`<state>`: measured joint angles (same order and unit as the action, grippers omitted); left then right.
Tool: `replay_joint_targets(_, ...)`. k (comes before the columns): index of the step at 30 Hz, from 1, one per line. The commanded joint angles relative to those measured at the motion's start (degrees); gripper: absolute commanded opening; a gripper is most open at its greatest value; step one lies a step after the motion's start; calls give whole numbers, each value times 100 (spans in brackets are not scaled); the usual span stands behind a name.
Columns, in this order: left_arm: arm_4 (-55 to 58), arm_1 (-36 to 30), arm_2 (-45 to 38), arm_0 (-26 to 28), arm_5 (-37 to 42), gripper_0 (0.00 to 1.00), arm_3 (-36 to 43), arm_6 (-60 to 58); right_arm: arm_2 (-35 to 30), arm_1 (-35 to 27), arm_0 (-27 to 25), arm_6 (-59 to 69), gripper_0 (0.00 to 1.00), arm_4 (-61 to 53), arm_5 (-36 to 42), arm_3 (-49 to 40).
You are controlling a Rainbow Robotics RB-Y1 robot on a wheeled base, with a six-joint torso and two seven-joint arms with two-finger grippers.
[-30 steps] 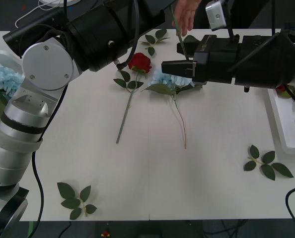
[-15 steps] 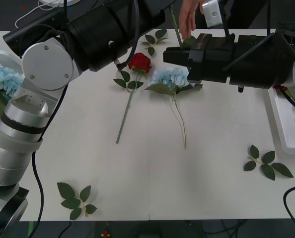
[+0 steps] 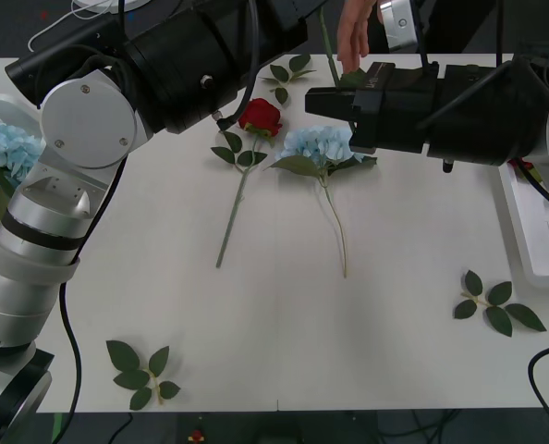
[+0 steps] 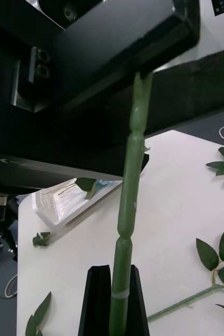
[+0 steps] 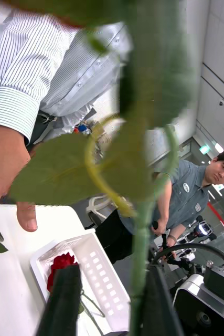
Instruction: Place the red flowers into the right box and the blue flowers into the left box. If a person shows an open palm, hand one flower to the person first, then continue sorting.
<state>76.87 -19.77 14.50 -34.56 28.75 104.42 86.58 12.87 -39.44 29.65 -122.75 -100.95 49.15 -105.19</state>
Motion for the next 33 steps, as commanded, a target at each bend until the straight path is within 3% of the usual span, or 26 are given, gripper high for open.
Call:
replay_joint_targets(1, 47, 123, 35, 11, -80, 100, 219, 114, 40, 121, 261, -118, 0, -144, -81, -116)
replay_joint_targets(12, 47, 123, 35, 11, -80, 100, 219, 114, 40, 42, 261, -109, 0, -372, -152, -116)
replay_joint_targets(26, 47, 123, 35, 11, -80, 100, 219, 114, -136, -1479, 261, -21, 0, -416, -1286, 33)
replay_joint_targets(33, 47, 123, 35, 11, -80, 100, 219, 114, -153, -1848, 261, -136, 0, 67, -2226, 270)
